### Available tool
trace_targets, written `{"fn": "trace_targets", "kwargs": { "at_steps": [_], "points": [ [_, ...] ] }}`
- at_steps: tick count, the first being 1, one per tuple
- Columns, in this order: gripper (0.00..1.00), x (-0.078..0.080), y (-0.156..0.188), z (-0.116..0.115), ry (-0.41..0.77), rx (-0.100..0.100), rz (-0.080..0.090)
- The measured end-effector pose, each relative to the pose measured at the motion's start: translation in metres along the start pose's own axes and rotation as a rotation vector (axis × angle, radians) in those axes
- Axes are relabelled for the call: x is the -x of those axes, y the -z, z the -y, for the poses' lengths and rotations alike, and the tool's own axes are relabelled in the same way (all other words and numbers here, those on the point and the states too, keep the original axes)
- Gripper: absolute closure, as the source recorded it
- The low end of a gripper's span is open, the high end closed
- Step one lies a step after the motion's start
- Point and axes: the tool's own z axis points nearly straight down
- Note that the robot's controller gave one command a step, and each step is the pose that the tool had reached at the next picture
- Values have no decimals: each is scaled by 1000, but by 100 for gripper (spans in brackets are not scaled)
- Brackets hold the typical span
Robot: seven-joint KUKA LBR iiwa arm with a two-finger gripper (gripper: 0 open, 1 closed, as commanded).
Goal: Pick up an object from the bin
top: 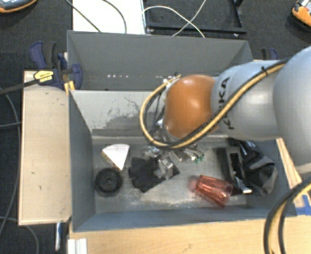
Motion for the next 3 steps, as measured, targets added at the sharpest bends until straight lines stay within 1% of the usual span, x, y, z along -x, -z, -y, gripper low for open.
{"fn": "trace_targets", "kwargs": {
  "at_steps": [2, 3],
  "points": [
    [100, -1, 3, 0, 0, 1, 0],
    [100, -3, 22, -2, -3, 4, -6]
  ]
}}
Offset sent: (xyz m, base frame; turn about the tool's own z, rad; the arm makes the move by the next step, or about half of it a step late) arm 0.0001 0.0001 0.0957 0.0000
